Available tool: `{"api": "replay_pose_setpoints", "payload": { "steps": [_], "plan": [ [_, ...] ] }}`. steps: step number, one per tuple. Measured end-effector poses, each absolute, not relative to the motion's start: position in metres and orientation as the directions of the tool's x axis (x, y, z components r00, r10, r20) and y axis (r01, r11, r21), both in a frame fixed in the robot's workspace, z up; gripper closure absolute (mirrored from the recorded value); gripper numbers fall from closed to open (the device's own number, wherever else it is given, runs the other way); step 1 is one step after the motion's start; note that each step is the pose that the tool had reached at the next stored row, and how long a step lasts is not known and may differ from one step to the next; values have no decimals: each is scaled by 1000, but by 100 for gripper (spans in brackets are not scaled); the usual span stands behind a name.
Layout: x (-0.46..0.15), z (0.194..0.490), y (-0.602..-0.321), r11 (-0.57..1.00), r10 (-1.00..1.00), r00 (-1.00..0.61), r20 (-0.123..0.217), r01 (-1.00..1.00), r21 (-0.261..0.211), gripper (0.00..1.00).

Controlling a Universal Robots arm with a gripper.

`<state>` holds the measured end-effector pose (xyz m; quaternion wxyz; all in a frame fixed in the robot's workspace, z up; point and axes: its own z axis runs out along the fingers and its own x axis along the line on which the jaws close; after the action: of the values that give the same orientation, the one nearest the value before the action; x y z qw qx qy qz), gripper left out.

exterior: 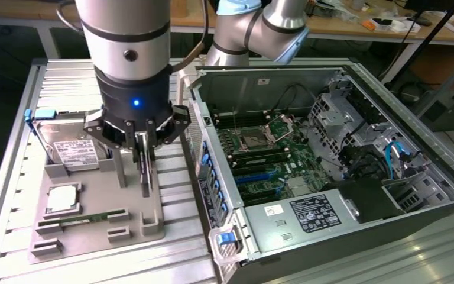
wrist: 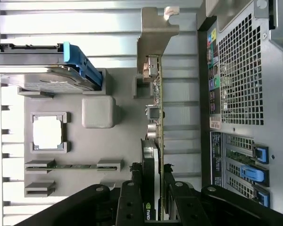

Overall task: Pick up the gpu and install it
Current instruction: 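Pick up the gpu and move the gpu toward the slot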

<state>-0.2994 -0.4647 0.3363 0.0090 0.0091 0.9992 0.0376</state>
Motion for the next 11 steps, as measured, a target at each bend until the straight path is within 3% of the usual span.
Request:
{"api": "replay_pose_setpoints", "payload": {
  "steps": [11],
  "plan": [
    [-296,388,-465,997,11,-1000,-17,10,75,73]
  ]
}}
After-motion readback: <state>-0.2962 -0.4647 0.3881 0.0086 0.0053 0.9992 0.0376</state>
